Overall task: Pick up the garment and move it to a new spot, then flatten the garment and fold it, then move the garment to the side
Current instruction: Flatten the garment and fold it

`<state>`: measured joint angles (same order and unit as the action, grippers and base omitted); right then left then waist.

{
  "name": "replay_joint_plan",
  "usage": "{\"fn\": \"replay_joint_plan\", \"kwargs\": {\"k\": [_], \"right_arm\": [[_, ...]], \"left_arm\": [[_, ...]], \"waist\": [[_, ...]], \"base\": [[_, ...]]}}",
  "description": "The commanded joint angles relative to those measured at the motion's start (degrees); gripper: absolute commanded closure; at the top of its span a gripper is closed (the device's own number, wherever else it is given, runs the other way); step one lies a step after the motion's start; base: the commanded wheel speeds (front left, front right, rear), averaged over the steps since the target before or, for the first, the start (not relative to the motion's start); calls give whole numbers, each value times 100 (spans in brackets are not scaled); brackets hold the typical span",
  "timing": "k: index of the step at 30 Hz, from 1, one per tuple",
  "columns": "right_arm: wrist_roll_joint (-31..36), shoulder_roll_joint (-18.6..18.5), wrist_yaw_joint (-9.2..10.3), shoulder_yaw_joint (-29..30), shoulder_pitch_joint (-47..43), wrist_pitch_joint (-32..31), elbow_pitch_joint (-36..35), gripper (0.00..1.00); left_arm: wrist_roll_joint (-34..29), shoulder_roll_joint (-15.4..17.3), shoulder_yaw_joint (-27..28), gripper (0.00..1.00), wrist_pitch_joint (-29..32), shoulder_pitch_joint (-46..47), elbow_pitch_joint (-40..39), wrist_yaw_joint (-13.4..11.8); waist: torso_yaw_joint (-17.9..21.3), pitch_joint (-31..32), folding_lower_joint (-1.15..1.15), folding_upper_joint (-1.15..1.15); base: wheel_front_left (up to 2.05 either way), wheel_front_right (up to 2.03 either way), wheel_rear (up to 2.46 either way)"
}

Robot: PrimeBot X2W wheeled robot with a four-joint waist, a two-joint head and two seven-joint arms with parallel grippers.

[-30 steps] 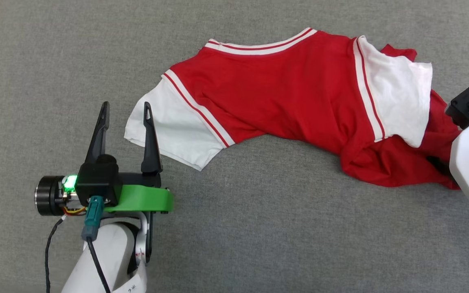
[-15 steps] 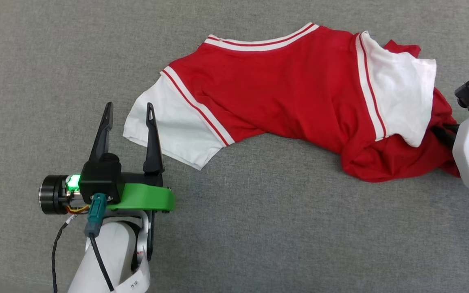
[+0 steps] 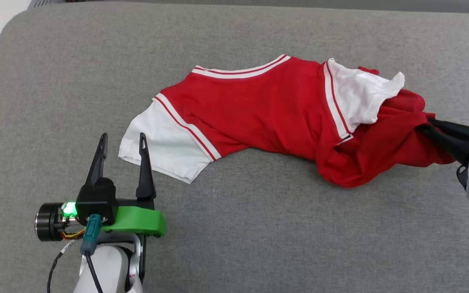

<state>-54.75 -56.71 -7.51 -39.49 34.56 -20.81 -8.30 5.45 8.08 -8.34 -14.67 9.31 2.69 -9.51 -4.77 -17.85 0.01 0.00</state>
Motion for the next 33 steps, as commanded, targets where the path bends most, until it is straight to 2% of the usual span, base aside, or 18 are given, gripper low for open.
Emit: {"fn": "replay_joint_plan", "kwargs": {"k": [1,9,13,18,21,25,30,31,32,33], "right_arm": [[-24,-37,2,182,-181,71,-130,100],[196,128,2,1505,-1570,40,-815,100],[436,481,2,2184,-2571,-117,-992,100],[749,1171,2,2918,-3911,-362,-1043,100],[829,1598,2,3116,-4526,-492,-934,100],[883,2115,2,3157,-5011,-575,-381,100],[1132,2349,2,3027,-5021,-344,352,100],[1169,2410,2,3051,-4962,-230,426,69],[1186,2449,2,3084,-4905,-132,449,29],[1249,2458,2,3137,-4831,-3,443,0]], "left_arm": [[-67,-30,44,0,-32,-113,9,36],[-117,-85,156,0,-33,-353,46,115],[-116,-114,223,0,-33,-518,35,144],[-137,-162,290,0,-33,-587,14,163],[-153,-190,303,0,-33,-556,17,194],[-193,-220,302,0,-33,-481,40,244],[-232,-238,324,0,-33,-448,74,280],[-238,-237,341,0,-33,-460,79,283],[-244,-237,353,0,-33,-471,81,284],[-255,-235,368,0,-33,-488,85,283]], "waist": [[160,208,-1,0],[265,479,-1,0],[350,563,-1,0],[440,538,-1,0],[474,484,-1,0],[488,415,-1,0],[492,392,-1,0],[506,402,-1,0],[514,413,-1,0],[522,430,-1,0]], "base": [[0,0,0],[0,0,0],[0,0,0],[0,0,0],[0,0,0],[0,0,0],[0,0,0],[0,0,0],[0,0,0],[0,0,0]]}}
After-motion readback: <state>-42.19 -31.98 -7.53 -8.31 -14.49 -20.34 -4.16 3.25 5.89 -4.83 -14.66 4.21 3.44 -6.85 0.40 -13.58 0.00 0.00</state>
